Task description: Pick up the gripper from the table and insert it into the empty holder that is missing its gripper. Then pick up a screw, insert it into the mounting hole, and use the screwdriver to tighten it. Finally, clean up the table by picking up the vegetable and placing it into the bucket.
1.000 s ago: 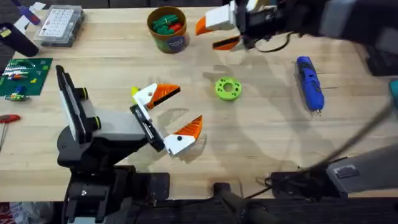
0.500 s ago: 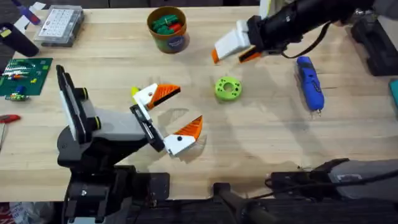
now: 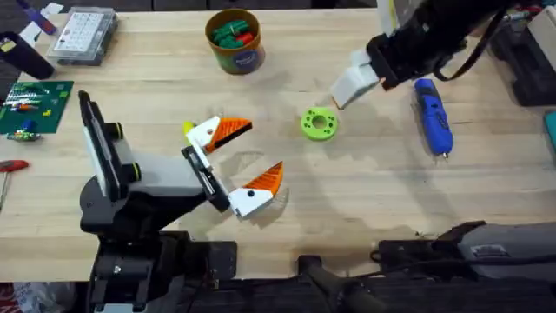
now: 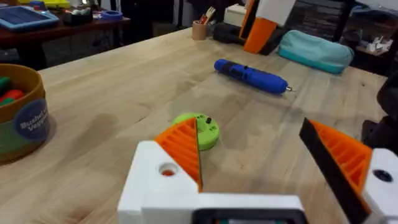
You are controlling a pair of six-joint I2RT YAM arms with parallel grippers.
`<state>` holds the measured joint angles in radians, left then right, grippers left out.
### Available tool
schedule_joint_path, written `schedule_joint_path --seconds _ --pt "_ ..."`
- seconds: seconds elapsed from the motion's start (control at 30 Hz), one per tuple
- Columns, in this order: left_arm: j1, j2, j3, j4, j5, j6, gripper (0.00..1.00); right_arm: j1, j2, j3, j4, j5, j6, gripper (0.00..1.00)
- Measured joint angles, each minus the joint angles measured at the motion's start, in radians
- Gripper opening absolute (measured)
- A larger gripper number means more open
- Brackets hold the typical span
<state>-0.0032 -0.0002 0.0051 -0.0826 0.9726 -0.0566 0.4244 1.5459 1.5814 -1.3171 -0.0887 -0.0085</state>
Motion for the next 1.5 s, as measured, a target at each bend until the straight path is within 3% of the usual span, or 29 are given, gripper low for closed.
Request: schedule_joint_path --seconds 0.5,1.03,1.5 --pt "0.0 0.0 0.0 0.0 0.0 0.0 0.99 0.073 0.001 -0.009 -0.061 0.101 0.001 0.993" --pt "0.0 0.0 0.0 0.0 0.0 0.0 0.99 0.073 0.0 -0.305 0.322 0.157 0.009 0.993" --pt "0.0 0.0 0.0 0.0 0.0 0.0 0.99 0.081 0.043 -0.326 0.39 0.163 0.009 0.993"
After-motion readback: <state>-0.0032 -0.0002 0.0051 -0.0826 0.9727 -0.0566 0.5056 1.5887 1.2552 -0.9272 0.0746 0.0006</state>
